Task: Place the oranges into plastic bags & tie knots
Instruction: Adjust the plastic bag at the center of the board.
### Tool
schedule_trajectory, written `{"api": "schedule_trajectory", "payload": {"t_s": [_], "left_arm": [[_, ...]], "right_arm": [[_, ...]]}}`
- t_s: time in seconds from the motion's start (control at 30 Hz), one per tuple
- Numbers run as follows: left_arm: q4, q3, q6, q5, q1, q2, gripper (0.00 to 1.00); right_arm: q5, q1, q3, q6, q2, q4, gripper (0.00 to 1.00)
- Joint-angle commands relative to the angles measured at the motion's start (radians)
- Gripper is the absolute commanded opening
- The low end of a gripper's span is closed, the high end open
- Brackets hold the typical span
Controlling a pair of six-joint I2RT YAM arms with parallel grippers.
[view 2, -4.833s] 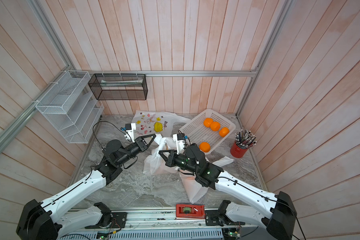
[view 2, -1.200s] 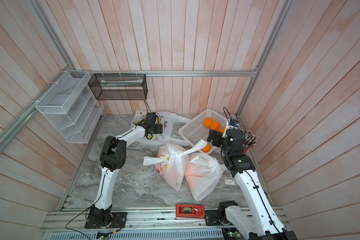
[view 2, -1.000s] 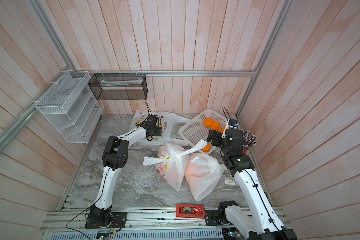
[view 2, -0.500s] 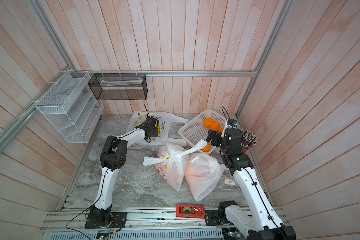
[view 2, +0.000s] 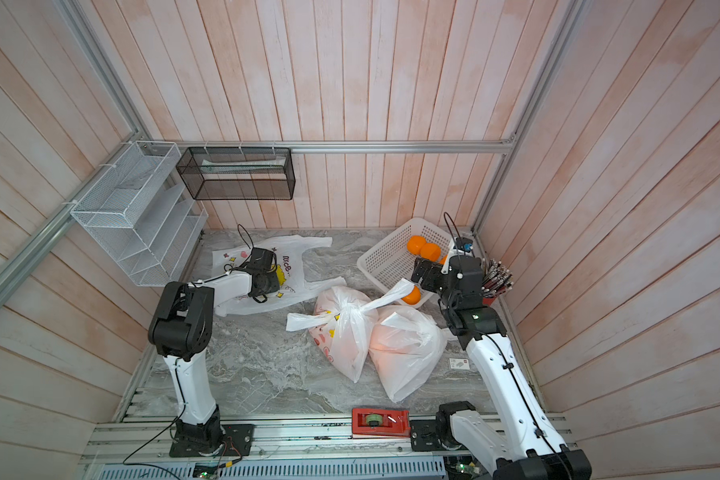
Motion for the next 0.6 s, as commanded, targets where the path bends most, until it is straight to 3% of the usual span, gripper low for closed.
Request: {"api": "schedule_trajectory", "payload": {"t_s": [0.0,0.17,0.33,0.57], "left_arm": [[-0.077,-0.099,-0.042,0.038,0.022,-0.016,0.38],[-0.075,-0.152,-0.036,0.028,0.022,-0.128,0.39],[-0.082,-0.099,-0.029,0.029,-0.008,-0.239,0.51],[-0.15,0.093,-0.115,-0.02,-0.127,-0.186,0.64]], "right_arm": [[-0.014,-0.007,-0.009,0.004,-0.003,0.02,0.98],[-0.017,-0.006,-0.009,0.002,-0.003,0.021,0.98],[-0.011,-0.007,-0.01,-0.003,-0.004,0.024,0.98],[-0.009,-0.007,-0.019,-0.007,-0.001,0.03,0.98]]}}
